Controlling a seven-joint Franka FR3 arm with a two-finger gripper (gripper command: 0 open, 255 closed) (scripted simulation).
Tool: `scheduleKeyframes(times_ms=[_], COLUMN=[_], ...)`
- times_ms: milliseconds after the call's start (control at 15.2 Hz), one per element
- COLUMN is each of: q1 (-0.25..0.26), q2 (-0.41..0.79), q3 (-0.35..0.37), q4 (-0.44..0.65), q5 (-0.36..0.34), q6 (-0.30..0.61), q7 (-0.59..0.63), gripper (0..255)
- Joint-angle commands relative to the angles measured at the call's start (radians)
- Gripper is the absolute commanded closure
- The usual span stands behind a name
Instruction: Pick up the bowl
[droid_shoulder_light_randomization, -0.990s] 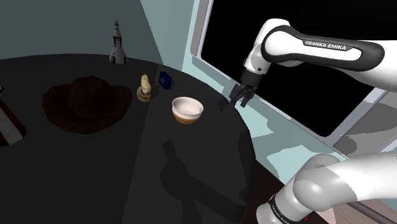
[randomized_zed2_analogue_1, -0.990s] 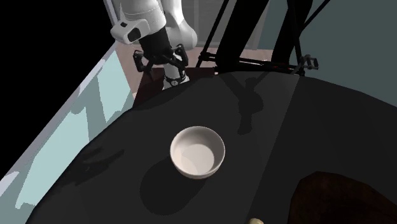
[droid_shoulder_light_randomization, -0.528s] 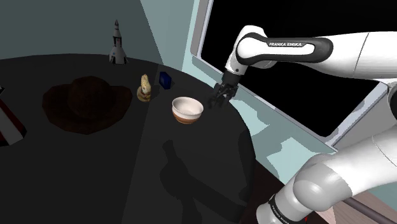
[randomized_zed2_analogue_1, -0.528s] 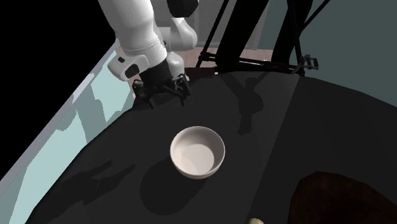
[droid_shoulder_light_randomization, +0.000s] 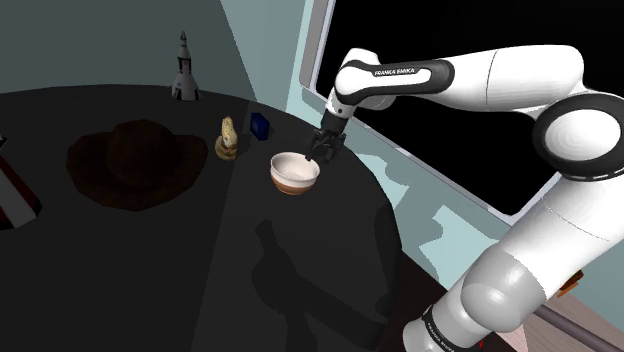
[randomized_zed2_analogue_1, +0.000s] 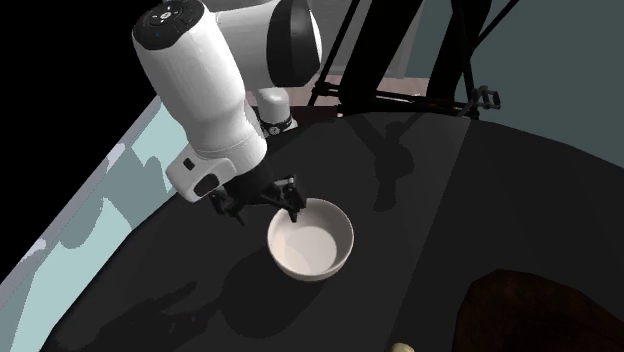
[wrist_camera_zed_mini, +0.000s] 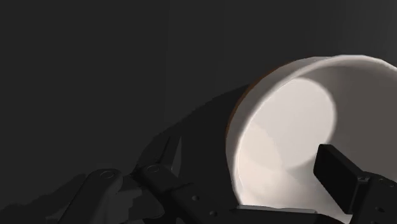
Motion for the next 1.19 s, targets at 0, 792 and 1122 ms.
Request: scheduleKeyframes(times_ms=[0, 792, 1122], q1=[0.002, 0.004, 0.004], q2=[0.04, 0.071, 0.071], q3=[0.002, 0.004, 0.004], q4=[0.039, -0.028, -0.028], q5=[0.001, 0.01, 0.01], q6=[0.006, 0.102, 0.102], q7=[0.007, -0.01, -0.011], gripper=[0, 255, 255])
